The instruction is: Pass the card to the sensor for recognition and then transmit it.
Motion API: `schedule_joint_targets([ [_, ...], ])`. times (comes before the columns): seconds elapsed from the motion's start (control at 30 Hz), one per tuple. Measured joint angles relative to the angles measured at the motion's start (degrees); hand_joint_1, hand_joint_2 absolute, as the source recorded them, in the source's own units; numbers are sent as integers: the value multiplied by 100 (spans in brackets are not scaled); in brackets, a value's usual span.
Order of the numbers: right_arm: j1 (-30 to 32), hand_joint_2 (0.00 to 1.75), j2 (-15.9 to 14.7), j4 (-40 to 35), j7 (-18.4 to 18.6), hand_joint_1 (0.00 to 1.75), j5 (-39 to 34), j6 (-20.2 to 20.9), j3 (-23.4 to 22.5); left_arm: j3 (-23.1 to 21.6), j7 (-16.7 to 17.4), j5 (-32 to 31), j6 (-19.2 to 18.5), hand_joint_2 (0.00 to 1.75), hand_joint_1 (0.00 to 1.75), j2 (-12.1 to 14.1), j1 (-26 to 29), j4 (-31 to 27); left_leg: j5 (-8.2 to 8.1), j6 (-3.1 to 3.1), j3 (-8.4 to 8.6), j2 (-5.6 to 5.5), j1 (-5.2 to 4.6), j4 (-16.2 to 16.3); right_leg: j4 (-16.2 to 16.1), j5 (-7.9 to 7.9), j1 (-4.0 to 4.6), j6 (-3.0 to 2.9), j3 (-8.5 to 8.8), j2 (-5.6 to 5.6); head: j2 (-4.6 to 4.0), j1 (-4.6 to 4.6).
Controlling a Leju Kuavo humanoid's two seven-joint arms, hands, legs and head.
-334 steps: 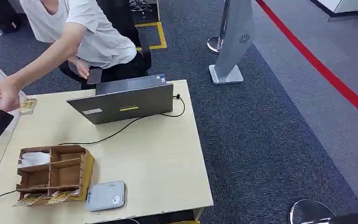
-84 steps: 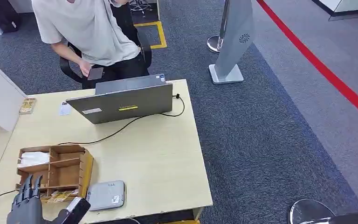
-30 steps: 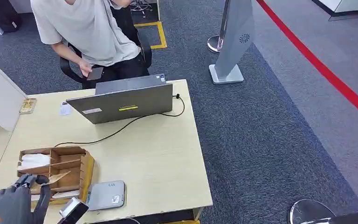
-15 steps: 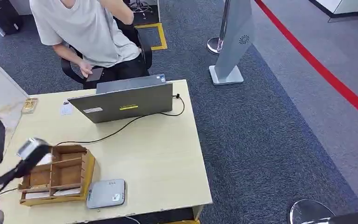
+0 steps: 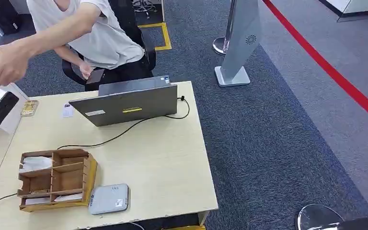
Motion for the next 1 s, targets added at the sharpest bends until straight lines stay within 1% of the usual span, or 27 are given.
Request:
schedule_joint_targets([
  [0.07,-30,175,-4,13,11,0,-66,-63,87,0,5,26,-28,175,175,15,-47,98,-1,1,-2,2,0,0,0,0,0,0,-4,1,0,0],
  [0.1,-52,175,-11,17,6,0,-94,-97,129,0,5,62,-37,175,0,20,-59,132,-1,1,-3,2,0,0,0,0,0,0,-4,1,0,0],
  [0.3,-156,175,-20,59,-103,0,-291,-193,350,0,-124,487,-208,175,0,79,-58,243,0,0,-4,2,1,0,0,0,0,0,-6,2,0,-2],
  [0.47,-197,175,-61,52,-149,0,-506,-322,497,0,-210,663,-55,175,0,164,78,276,0,0,-7,1,0,0,1,0,0,0,-5,1,0,0],
  [0.53,-197,175,-105,9,-155,0,-661,-449,588,0,-304,770,26,175,0,212,265,236,-1,0,-9,1,0,0,1,-1,0,0,-6,1,0,0],
  [0.6,-194,175,-164,-85,-171,0,-838,-569,687,22,-415,875,133,175,0,267,571,46,-5,0,-10,4,0,-1,1,-2,0,2,-8,4,0,-2],
  [0.67,-194,175,-221,-194,-221,0,-1031,-680,791,100,-565,1136,236,175,0,319,933,-213,-9,-1,-12,5,-1,-1,1,-4,-1,3,-8,7,0,0],
  [0.73,-174,175,-271,-324,-265,0,-1200,-741,866,308,-798,1695,260,175,0,350,1514,-654,-19,0,-8,24,-2,-1,1,-7,-2,2,-10,21,0,0],
  [0.77,-142,175,-304,-378,-239,0,-1160,-752,868,465,-941,2128,193,175,0,350,1863,-920,-23,0,-7,32,-3,-2,0,-8,-3,2,-11,28,0,0],
  [0.8,-91,175,-314,-437,-130,0,-1034,-754,855,615,-1089,2691,28,175,0,341,2209,-1179,-29,5,-4,40,-3,-2,0,-12,-3,4,-12,37,0,-4],
  [0.87,96,175,-339,-602,186,0,-605,-759,717,1004,-1349,4034,-454,175,0,251,2962,-1688,-37,7,-4,48,-3,-2,0,-27,-3,9,-12,41,0,-7],
  [0.9,199,175,-348,-702,348,0,-358,-759,607,1231,-1436,4487,-600,175,0,163,3298,-1900,-44,7,-6,47,-2,-2,-1,-30,-2,7,-13,40,0,-7],
  [0.93,295,175,-352,-803,497,0,-129,-759,485,1491,-1528,4766,-737,175,0,38,3595,-2103,-45,7,-9,47,-1,-2,0,-32,-1,6,-12,40,0,-4],
  [1.0,445,175,-352,-982,713,0,199,-761,262,2038,-1655,5067,-1032,175,0,-169,4057,-2415,-48,5,-11,47,-1,-2,-1,-37,-1,8,-12,39,0,-7],
])
